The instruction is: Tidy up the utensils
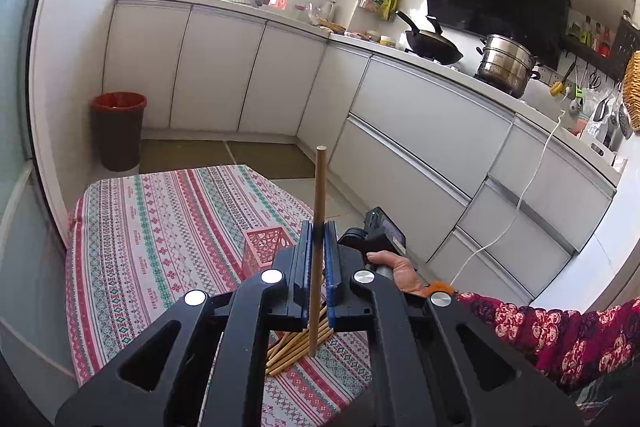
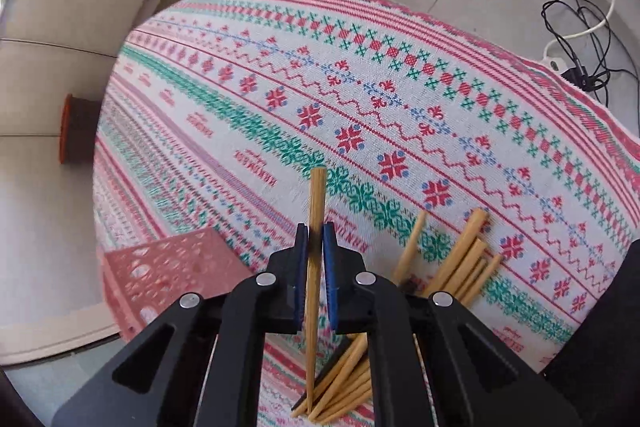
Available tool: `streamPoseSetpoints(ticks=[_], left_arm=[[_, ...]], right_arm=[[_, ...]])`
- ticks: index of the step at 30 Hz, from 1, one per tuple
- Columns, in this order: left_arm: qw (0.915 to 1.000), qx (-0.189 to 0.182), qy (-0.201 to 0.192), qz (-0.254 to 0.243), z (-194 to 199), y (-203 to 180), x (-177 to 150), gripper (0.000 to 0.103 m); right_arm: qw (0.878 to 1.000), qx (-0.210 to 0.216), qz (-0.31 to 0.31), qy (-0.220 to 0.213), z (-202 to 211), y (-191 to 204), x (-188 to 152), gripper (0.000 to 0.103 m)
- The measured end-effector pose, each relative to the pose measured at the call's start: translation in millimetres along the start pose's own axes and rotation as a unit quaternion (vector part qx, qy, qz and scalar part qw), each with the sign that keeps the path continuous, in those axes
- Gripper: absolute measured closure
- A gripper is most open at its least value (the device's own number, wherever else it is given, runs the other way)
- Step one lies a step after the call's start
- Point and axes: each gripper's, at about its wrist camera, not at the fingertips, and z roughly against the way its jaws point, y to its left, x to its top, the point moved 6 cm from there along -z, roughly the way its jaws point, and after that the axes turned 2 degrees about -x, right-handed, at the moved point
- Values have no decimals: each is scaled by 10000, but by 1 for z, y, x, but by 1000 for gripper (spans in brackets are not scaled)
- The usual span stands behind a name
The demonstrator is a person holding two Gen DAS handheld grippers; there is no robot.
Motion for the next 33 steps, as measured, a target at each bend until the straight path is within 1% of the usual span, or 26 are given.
streamPoseSetpoints(ticks=[2,6,9,12,18,21,23,26,28,30,33], left_arm=[[10000,62,-23,18,0,-3,1,98],[9997,191,-32,175,-4,-2,6,98],[9990,319,-28,318,-10,0,13,98],[9983,301,6,493,-21,-1,27,98],[9976,437,-113,524,-43,-4,60,98],[9967,531,-162,597,-56,-3,74,98],[9956,669,-213,617,-65,0,83,98],[9942,819,-203,671,-81,7,90,97],[9928,972,-187,679,-93,12,91,97],[9916,1083,-164,686,-104,19,90,97],[9904,1167,-62,740,-123,31,82,97]], right_arm=[[9997,214,108,-61,22,5,-4,95],[9962,569,524,-391,73,3,-18,96],[9907,791,874,-680,115,3,-28,96],[9844,990,1121,-930,155,2,-34,96],[9644,1310,1623,-1625,244,13,-31,96],[9497,1394,1885,-2079,286,28,-26,96],[9388,1466,2092,-2312,308,41,-23,96],[9295,1654,2304,-2358,324,60,-22,96],[9230,1703,2500,-2378,324,77,-21,96],[9218,1694,2639,-2278,313,91,-20,96],[9233,1596,2840,-2035,288,107,-23,96]])
